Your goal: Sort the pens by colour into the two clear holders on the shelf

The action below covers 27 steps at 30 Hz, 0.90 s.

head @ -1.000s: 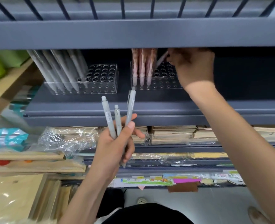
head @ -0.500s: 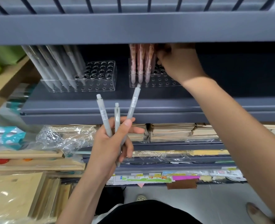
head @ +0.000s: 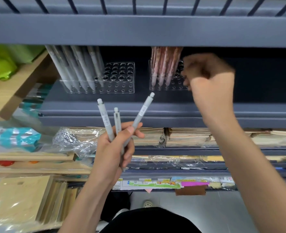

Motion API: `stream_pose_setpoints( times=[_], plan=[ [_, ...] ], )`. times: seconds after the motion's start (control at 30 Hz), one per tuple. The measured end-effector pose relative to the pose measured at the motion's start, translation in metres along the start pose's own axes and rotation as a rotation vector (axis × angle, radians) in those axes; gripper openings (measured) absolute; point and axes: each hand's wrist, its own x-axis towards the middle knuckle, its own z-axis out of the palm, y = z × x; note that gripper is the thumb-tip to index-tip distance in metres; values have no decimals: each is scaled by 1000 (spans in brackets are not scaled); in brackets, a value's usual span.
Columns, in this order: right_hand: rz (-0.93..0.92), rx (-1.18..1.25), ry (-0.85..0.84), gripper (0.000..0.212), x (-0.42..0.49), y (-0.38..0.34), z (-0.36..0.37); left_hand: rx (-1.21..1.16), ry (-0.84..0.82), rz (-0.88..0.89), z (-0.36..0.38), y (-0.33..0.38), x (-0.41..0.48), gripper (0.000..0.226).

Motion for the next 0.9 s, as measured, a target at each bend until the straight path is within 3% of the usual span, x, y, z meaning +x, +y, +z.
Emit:
stream_pose_setpoints(
  times=[0.2, 0.37, 0.6, 0.77, 0.9],
  plan=[
    [124, 164, -345, 5, -67, -20, 37, 0, 34, -4, -26, 10, -4, 28],
    [190, 237, -478, 7, -82, -25, 70, 65, 42, 15, -49, 21, -9, 20],
    [221, 424, -447, 17, -84, -35, 93, 32, 90, 14, -83, 34, -14, 15],
    [282, 350, -376, 9, -98, -38, 114, 48, 160, 21, -96, 42, -12, 14],
    [189, 267, -272, 4, -88, -43, 118, 34, 117, 12, -102, 46, -13, 19]
  ],
)
